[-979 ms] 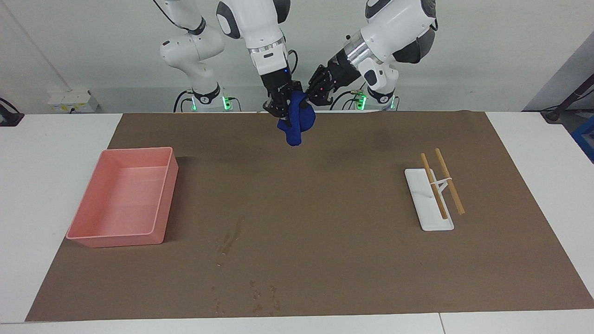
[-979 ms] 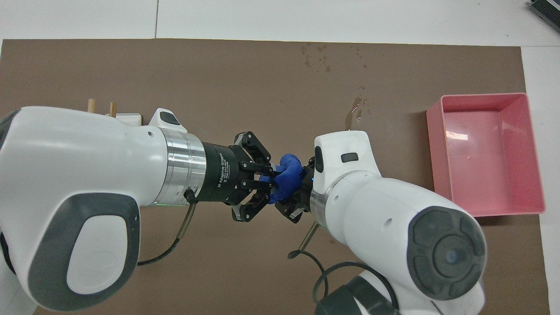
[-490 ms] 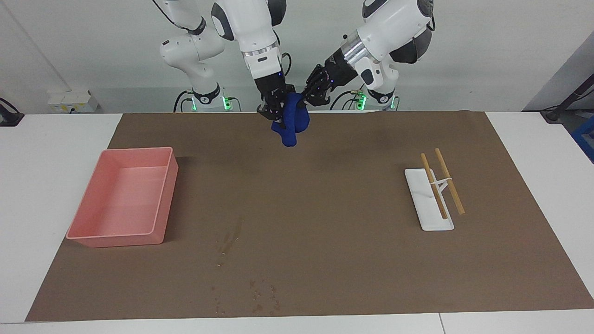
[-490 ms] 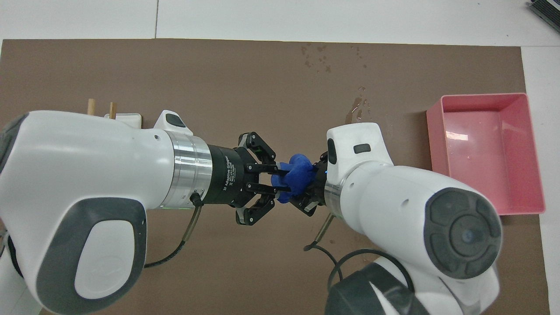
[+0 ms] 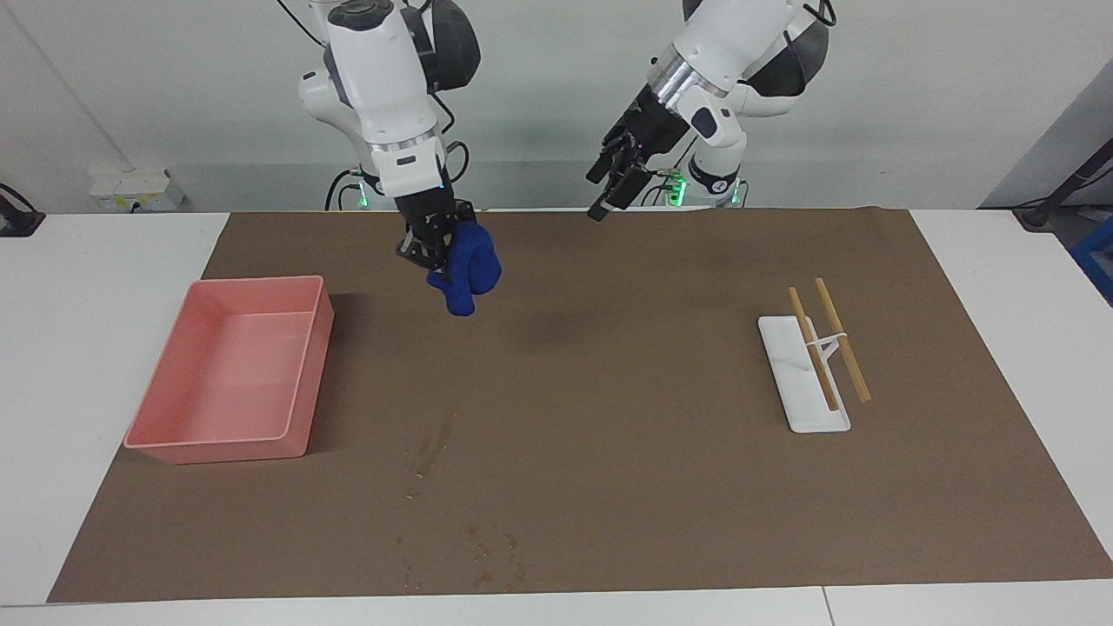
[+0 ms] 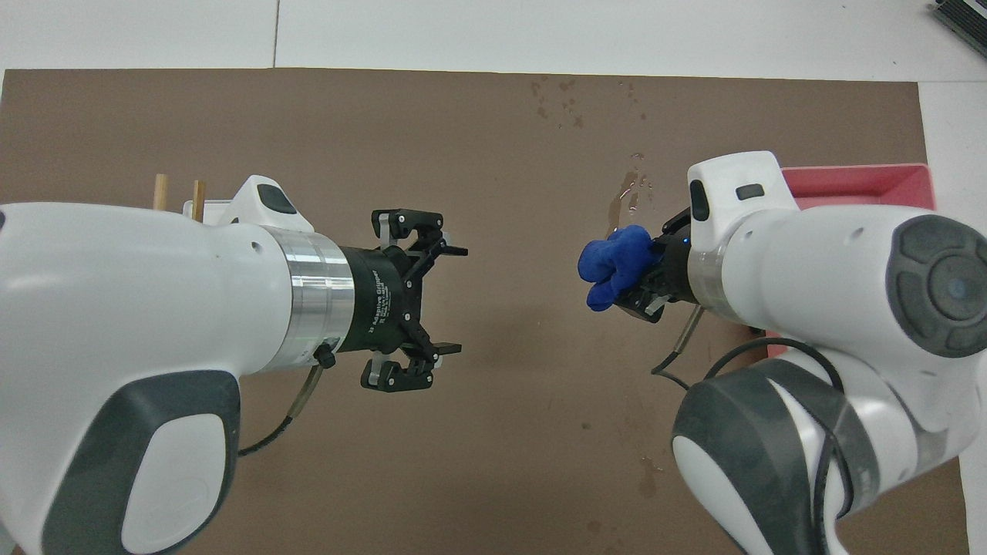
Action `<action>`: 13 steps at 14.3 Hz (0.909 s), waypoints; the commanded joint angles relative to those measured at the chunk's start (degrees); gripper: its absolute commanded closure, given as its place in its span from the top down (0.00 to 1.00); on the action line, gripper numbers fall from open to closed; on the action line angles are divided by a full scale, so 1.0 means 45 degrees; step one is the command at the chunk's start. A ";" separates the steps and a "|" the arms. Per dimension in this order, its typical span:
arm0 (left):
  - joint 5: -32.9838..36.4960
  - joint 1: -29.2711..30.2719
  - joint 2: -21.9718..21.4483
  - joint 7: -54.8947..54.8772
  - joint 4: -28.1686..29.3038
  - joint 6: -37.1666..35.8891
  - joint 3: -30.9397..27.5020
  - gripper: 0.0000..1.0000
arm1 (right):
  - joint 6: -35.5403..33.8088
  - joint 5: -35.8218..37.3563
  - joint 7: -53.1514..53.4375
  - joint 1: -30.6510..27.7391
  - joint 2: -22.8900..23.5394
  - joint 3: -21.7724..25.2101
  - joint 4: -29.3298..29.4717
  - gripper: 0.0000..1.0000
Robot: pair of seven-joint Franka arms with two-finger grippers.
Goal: Wipe water with towel using both arms
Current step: 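Open the left gripper and pull the cloth away with the right gripper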
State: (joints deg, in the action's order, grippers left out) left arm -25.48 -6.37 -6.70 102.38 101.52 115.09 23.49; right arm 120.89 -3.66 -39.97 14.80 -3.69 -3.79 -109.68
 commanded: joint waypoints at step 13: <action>0.3939 0.5025 0.0043 -1.9240 -0.0021 -0.1410 -0.0279 1.00 | 0.5162 0.1824 -0.1215 -0.1686 0.4195 -0.0154 0.0974 0.00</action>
State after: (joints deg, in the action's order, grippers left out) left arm -10.55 13.13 -5.87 26.49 101.67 112.28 22.05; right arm 141.54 1.75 -44.42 9.12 12.19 -3.74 -108.08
